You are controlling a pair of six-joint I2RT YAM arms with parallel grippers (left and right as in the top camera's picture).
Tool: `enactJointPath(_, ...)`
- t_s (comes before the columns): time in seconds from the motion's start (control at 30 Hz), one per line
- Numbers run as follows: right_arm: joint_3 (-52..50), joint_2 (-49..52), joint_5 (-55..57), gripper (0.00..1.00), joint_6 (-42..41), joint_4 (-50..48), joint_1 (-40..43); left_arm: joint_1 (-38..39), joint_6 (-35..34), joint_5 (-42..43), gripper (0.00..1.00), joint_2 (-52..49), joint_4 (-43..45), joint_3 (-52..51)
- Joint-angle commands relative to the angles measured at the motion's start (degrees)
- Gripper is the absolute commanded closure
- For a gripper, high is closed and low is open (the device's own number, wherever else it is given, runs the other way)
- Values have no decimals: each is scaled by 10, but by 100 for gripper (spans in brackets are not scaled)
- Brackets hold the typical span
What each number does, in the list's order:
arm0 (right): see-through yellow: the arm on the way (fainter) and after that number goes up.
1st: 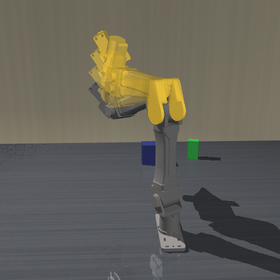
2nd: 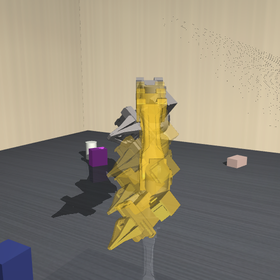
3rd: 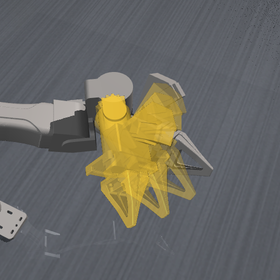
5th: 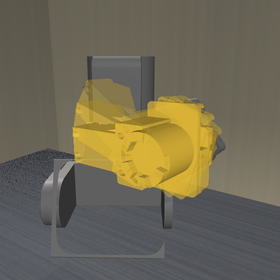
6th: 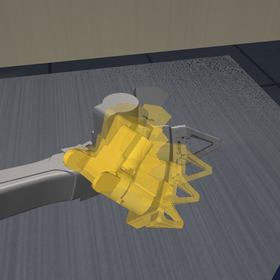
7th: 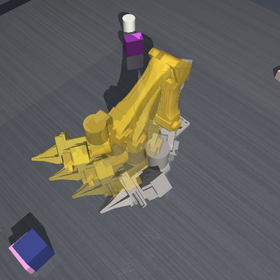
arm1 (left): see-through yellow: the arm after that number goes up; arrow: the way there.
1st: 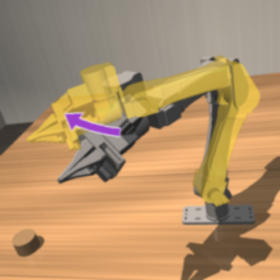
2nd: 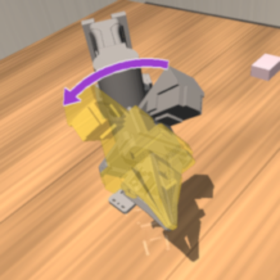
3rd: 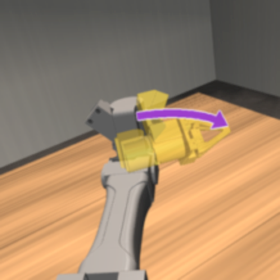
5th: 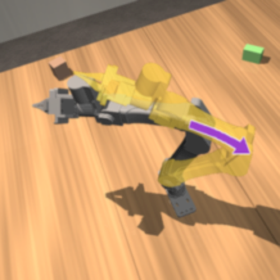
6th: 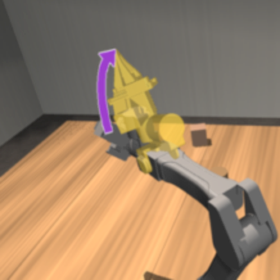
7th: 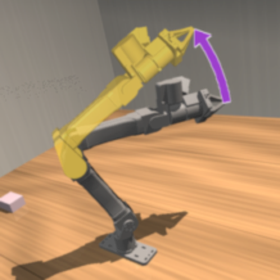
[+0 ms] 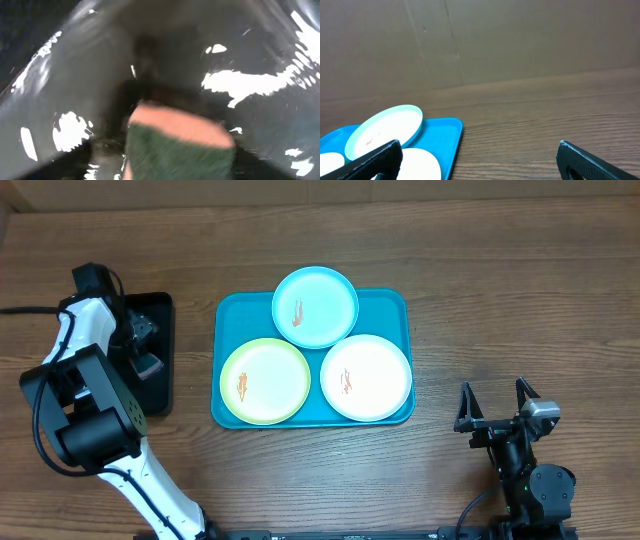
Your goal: Clean dirty plates on tray and stack at the side
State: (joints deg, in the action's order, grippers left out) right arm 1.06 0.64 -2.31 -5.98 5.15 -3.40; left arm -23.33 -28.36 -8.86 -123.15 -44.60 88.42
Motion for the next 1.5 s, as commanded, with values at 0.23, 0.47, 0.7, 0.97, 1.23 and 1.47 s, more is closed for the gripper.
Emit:
enactJointPath(0.23, -6, -4, 3, 0, 2, -5, 2, -3, 5, 64, 28, -12, -100, -9)
enactJointPath(0.47, -6, -4, 3, 0, 2, -5, 2, -3, 5, 74, 85, -12, -117, -9)
enactJointPath(0.7, -6, -4, 3, 0, 2, -5, 2, -3, 5, 74, 33, -12, -116, -9)
enactJointPath(0.97, -6, -4, 3, 0, 2, -5, 2, -3, 5, 76, 15, -12, -139, -9)
enactJointPath(1.23, -6, -4, 3, 0, 2, -5, 2, -3, 5, 100, 92, -12, -141, -9)
enactJointPath(1.47, -6, -4, 3, 0, 2, -5, 2, -3, 5, 93, 46, -12, -102, -9)
